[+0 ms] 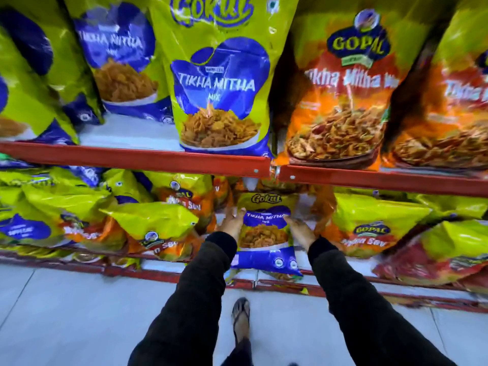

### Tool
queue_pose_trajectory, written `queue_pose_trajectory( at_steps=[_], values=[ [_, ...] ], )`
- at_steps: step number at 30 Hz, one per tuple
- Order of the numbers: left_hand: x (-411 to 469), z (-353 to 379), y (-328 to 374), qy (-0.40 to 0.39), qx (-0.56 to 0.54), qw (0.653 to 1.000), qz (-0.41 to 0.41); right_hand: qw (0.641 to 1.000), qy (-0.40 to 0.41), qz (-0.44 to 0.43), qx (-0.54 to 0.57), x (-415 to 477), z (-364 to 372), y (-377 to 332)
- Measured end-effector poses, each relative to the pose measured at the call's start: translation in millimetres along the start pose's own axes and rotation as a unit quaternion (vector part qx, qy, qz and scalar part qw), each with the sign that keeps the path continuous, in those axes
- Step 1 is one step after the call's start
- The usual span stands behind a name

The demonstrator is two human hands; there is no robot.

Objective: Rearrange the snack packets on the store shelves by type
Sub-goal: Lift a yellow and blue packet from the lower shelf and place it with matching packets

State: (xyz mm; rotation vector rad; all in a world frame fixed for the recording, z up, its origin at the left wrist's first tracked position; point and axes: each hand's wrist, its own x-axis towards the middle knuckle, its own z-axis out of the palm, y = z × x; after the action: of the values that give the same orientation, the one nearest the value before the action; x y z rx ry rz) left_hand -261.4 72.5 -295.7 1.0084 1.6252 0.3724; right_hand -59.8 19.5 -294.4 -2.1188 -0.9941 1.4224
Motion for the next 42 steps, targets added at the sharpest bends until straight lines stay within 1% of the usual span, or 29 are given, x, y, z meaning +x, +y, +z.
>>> queue_pose_trajectory(
  at_steps=[2,4,5,7,8,10,12,14,17,19,22,25,27,29,31,34,38,42],
  values=[
    [8.9,1.1,5.4,-0.041,-0.030,0.998,-0.037,0.999,0.007,0.029,0.035,23.8,6.3,10.5],
    [21.0,4.7,5.3,-0.056,-0.052,0.996,-0.035,0.997,0.014,0.046,0.055,26.3,10.0,10.4],
    [11.1,2.4,12.2,-0.060,-0.031,0.997,-0.029,0.997,0.025,0.042,0.054,9.8,10.3,-3.6],
    [7.4,3.1,11.2,-0.031,-0.028,0.999,-0.004,0.995,0.062,0.021,0.076,-2.2,11.1,-10.4],
    [5.9,4.0,9.5,-0.020,-0.056,0.998,-0.001,0.993,0.065,0.010,0.096,-3.6,11.6,-7.9],
    [-13.1,2.5,10.9,-0.001,-0.077,0.997,0.004,0.987,0.082,0.009,0.136,-15.4,13.4,-5.6],
    [-31.9,0.9,5.9,-0.003,-0.103,0.995,0.018,0.983,0.078,0.004,0.167,-18.2,14.8,14.2],
    [-41.8,-0.6,9.8,0.017,-0.128,0.991,0.026,0.981,0.067,-0.012,0.184,-6.9,11.3,29.7],
    [-78.5,-9.5,3.7,0.069,-0.131,0.988,0.040,0.975,0.058,-0.025,0.213,-78.3,12.7,1.4],
    [-111.9,-18.9,-5.2,0.085,-0.125,0.986,0.072,0.967,0.046,-0.056,0.244,-120.7,17.5,-4.6],
    [-152.3,-41.0,-15.4,0.104,-0.120,0.975,0.152,0.956,0.042,-0.115,0.266,-165.6,22.7,-14.0],
    [-187.8,-68.2,-10.2,0.140,-0.173,0.948,0.229,0.945,0.065,-0.193,0.257,-200.6,24.5,-37.2],
    [-206.3,-90.9,0.7,0.151,-0.202,0.931,0.264,0.934,0.078,-0.244,0.250,-222.9,26.9,-61.4],
    [-224.0,-116.4,17.0,0.149,-0.248,0.909,0.299,0.917,0.070,-0.299,0.255,-241.5,27.8,-90.0],
    [-241.4,-141.6,36.4,0.168,-0.247,0.888,0.351,0.902,0.074,-0.343,0.254,-254.0,25.7,-118.9],
    [-267.4,-184.0,70.9,0.179,-0.273,0.853,0.406,0.864,0.072,-0.422,0.264,-277.8,24.7,-172.0],
    [-279.4,-236.1,109.9,0.147,-0.326,0.834,0.421,0.822,0.070,-0.489,0.283,-293.2,32.7,-231.0],
    [-270.3,-286.4,139.4,0.126,-0.373,0.818,0.420,0.800,0.094,-0.527,0.270,-293.3,46.0,-290.1]
  ],
)
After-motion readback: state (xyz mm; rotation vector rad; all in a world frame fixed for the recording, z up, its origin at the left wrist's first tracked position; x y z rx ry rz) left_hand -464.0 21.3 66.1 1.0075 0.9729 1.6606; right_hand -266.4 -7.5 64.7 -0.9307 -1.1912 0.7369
